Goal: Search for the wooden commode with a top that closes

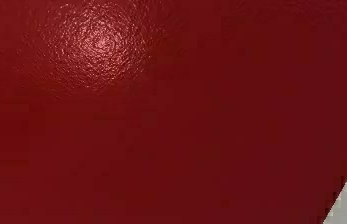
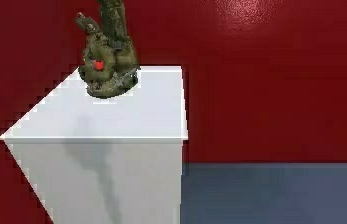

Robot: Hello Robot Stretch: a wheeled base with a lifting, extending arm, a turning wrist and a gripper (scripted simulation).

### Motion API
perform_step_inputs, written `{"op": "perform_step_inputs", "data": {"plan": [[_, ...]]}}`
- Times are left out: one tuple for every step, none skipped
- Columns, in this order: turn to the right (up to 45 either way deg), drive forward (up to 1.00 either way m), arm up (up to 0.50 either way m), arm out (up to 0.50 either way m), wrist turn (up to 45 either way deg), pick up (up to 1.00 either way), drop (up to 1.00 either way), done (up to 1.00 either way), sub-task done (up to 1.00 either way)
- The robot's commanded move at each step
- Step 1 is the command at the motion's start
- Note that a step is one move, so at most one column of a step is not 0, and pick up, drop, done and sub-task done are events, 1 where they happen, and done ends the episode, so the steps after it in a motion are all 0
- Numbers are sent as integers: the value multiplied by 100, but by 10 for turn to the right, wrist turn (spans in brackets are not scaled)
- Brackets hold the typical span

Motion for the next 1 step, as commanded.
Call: {"op": "perform_step_inputs", "data": {"plan": [[-450, 0, 0, 0, 0, 0, 0, 0, 0]]}}
